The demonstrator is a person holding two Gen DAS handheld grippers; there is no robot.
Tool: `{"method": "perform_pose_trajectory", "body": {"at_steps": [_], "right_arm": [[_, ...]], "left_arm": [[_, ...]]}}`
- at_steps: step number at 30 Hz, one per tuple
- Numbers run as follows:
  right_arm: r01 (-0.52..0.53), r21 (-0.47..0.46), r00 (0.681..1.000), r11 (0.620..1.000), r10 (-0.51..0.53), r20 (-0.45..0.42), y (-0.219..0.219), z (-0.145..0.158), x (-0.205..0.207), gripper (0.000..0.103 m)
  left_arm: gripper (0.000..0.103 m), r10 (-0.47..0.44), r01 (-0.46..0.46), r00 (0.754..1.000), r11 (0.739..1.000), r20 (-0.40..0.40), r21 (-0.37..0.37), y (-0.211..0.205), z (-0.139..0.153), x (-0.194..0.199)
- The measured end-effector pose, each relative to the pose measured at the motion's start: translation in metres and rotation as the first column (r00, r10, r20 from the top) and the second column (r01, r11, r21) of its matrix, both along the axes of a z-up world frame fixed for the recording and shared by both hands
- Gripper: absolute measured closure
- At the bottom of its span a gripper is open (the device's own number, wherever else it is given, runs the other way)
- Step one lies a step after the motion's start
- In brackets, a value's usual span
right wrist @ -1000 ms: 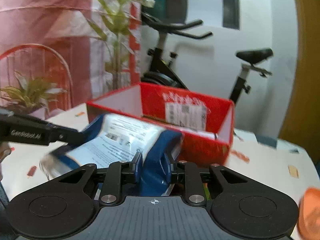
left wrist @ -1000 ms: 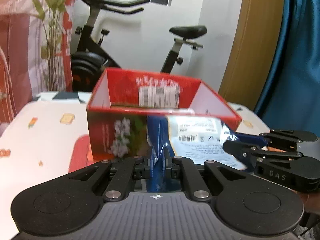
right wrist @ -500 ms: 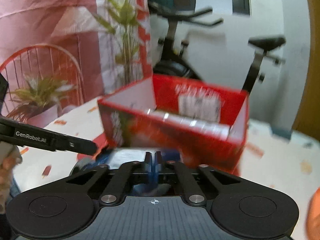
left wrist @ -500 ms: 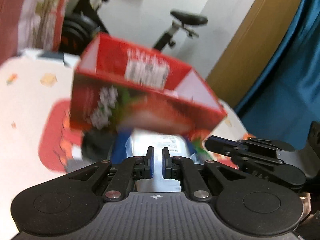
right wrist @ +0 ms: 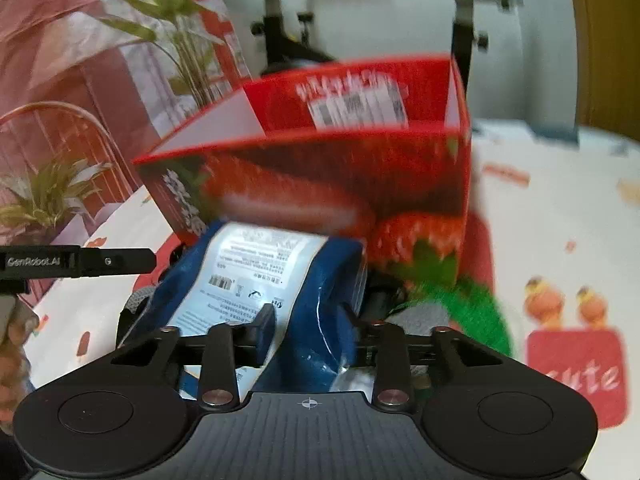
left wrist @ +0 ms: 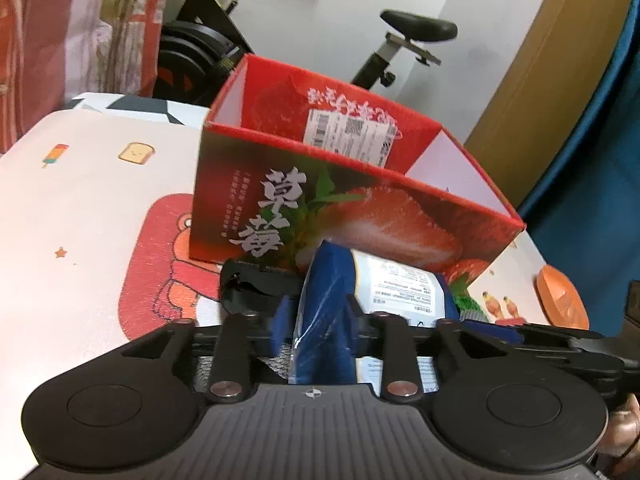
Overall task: Organize soft objects
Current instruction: 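Lift the blue-and-white package with the left tool toward the red box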
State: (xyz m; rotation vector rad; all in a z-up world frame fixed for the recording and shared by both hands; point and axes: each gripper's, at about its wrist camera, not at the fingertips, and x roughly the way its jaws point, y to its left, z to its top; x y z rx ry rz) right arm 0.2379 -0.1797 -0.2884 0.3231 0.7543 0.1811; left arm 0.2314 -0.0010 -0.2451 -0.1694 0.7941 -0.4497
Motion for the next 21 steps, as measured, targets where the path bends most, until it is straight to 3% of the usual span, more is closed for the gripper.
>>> {"method": "perform_pose_trajectory", "body": {"at_steps": [2, 3, 9, 12, 13, 15, 19, 21], "right_arm": [[0.006, 0.017, 1.000, 1.000, -0.006, -0.016, -0.001, -0.007, 0.004, 0.072], [0.009, 0.002, 1.000, 1.000, -0.009, -0.021, 0.000, -0.009, 0.004, 0.085], [0.001, 0.004, 1.000, 1.000, -0.001, -0.013, -0.003, -0.015, 0.004, 0.091], [0.001, 0.014, 1.000, 1.000, 0.000, -0.010, -0.004, -0.016, 0.003, 0.090], [0.002, 0.018, 1.000, 1.000, -0.002, -0.011, -0.005, -0.016, 0.003, 0.089], [0.006, 0.039, 1.000, 0.999, -0.006, -0.011, -0.008, -0.015, 0.006, 0.086], [0.012, 0.063, 1.000, 0.998, -0.011, -0.013, -0.012, -0.015, 0.010, 0.083], [0.015, 0.092, 1.000, 0.996, -0.013, -0.019, -0.013, -0.018, 0.013, 0.073]], "left_arm": [[0.055, -0.014, 0.014, 1.000, 1.000, -0.007, 0.013, -0.002, -0.004, 0.004], [0.055, -0.021, 0.021, 1.000, 1.000, -0.012, 0.019, -0.003, -0.006, 0.005], [0.055, -0.070, 0.069, 0.995, 0.997, -0.077, -0.016, -0.003, -0.018, 0.009], [0.057, -0.069, 0.070, 0.995, 0.997, -0.073, 0.018, -0.009, -0.021, 0.010], [0.059, -0.067, 0.070, 0.996, 0.997, -0.064, 0.044, -0.011, -0.021, 0.010], [0.082, -0.072, 0.076, 0.995, 0.995, -0.062, 0.065, -0.013, -0.023, 0.012], [0.089, -0.081, 0.086, 0.994, 0.994, -0.070, 0.072, -0.013, -0.026, 0.013], [0.091, -0.082, 0.087, 0.994, 0.993, -0.071, 0.077, -0.013, -0.027, 0.013]]}}
